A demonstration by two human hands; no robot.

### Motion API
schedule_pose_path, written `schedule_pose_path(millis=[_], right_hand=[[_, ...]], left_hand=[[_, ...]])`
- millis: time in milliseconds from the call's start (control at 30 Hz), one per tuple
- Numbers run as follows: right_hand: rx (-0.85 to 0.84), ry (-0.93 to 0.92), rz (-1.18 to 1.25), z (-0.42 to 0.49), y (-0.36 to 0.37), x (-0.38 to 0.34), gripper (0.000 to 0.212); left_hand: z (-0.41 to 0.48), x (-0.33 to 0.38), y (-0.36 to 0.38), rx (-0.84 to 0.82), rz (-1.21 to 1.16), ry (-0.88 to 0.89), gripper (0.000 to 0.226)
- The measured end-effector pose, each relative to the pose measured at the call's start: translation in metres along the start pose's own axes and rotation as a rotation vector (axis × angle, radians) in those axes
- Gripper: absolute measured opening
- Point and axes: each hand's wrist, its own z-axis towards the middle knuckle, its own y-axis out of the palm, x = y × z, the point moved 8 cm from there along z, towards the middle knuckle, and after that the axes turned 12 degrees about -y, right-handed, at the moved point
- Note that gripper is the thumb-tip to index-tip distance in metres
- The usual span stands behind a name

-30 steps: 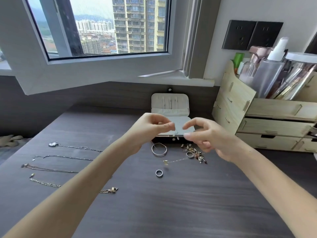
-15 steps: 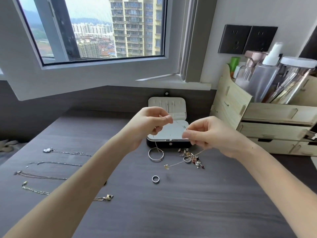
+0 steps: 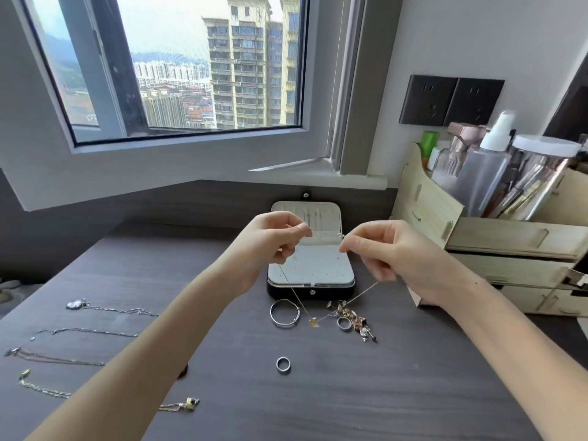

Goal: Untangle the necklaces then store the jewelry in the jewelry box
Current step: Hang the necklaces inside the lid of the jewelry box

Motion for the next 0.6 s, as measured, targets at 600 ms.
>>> schedule_pose_path(millis=[600], right_hand=[[0.250,-0.123,0.094,0.142,-0.060,-0.022,0.023]], left_hand=[[0.110,0.005,-0.001,-0.032,-0.082,-0.014,0.018]])
